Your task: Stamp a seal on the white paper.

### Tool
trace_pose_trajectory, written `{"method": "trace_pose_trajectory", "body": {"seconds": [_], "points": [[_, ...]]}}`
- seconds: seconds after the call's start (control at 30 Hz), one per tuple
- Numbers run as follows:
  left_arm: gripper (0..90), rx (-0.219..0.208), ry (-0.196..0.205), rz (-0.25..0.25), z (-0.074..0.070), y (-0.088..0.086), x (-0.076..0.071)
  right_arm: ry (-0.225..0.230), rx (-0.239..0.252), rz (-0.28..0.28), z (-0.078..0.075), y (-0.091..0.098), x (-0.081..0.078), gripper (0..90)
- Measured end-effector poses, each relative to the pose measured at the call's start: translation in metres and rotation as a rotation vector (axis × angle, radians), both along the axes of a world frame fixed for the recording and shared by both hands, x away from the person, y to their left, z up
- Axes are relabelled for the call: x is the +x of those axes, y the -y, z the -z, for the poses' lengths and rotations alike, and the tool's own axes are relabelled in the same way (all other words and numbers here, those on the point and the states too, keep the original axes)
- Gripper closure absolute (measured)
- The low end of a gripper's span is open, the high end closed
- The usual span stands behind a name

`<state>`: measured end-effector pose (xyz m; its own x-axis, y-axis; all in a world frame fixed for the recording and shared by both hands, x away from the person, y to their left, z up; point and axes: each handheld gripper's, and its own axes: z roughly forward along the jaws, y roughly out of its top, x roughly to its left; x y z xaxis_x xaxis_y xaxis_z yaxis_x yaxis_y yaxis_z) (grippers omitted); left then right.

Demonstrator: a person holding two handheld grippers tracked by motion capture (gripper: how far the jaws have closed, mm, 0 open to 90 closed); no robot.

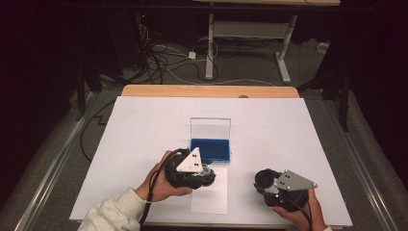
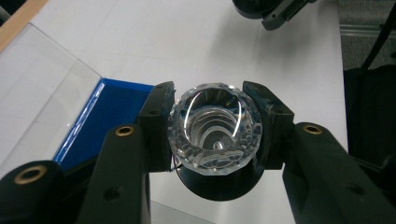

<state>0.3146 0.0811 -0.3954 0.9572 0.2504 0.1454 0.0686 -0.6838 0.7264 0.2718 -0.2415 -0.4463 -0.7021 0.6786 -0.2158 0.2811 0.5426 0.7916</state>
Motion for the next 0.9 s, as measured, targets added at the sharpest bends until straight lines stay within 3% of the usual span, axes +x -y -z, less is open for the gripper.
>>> {"method": "trace_pose_trajectory", "body": {"seconds": [0.53, 0.9], "points": [[54.6, 0.038, -0.06, 0.021, 0.027, 0.014, 0.004, -0.005, -0.003, -0.005, 0.001, 0.0, 0.0, 38.5], [54.6, 0.061, -0.073, 0.033, 0.033, 0.018, 0.004, -0.008, -0.012, -0.009, 0.002, 0.0, 0.001, 38.5]]}}
